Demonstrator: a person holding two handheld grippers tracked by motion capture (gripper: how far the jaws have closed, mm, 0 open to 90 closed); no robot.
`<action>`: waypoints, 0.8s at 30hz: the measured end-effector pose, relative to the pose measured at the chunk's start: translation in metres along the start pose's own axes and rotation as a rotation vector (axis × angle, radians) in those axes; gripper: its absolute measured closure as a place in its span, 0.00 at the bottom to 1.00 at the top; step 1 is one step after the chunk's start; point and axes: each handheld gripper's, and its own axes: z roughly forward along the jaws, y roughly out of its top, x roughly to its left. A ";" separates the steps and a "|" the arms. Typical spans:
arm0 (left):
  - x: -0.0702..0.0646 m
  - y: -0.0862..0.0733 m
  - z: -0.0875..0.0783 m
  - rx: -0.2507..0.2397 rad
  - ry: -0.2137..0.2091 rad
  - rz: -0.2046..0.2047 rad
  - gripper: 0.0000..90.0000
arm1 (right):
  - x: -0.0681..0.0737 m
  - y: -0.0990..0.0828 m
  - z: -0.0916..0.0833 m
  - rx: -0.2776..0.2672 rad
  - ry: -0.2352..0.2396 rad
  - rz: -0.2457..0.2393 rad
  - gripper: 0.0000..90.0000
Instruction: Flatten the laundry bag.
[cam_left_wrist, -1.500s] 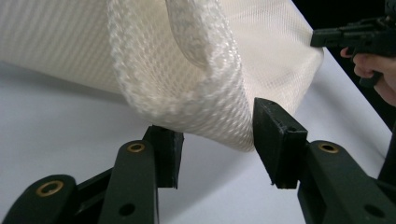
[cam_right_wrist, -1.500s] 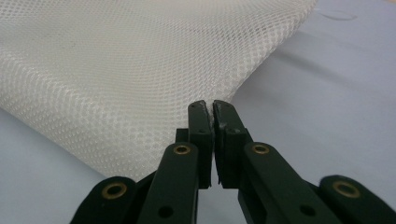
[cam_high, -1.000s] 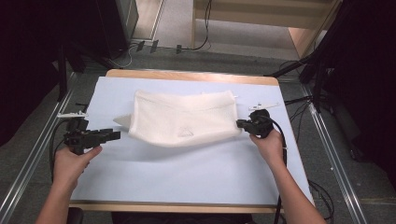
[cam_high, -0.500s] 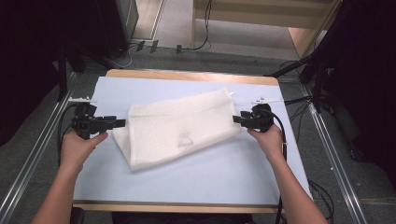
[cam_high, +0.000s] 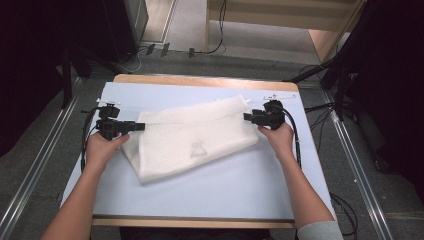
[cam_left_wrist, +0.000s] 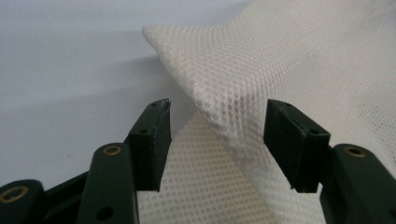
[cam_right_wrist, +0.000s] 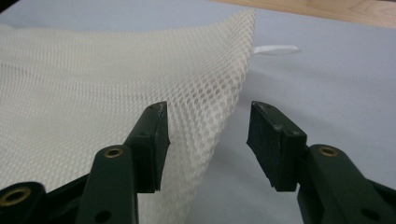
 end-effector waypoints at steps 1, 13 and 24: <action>0.001 0.000 0.002 0.002 -0.012 -0.009 0.50 | 0.000 0.000 0.002 -0.003 0.000 0.001 0.59; -0.027 0.002 -0.007 -0.019 -0.116 0.027 0.95 | 0.010 0.002 -0.002 0.028 0.009 -0.027 0.84; -0.109 -0.012 -0.017 -0.030 -0.169 0.272 0.95 | 0.010 0.002 -0.038 -0.016 -0.042 -0.031 0.66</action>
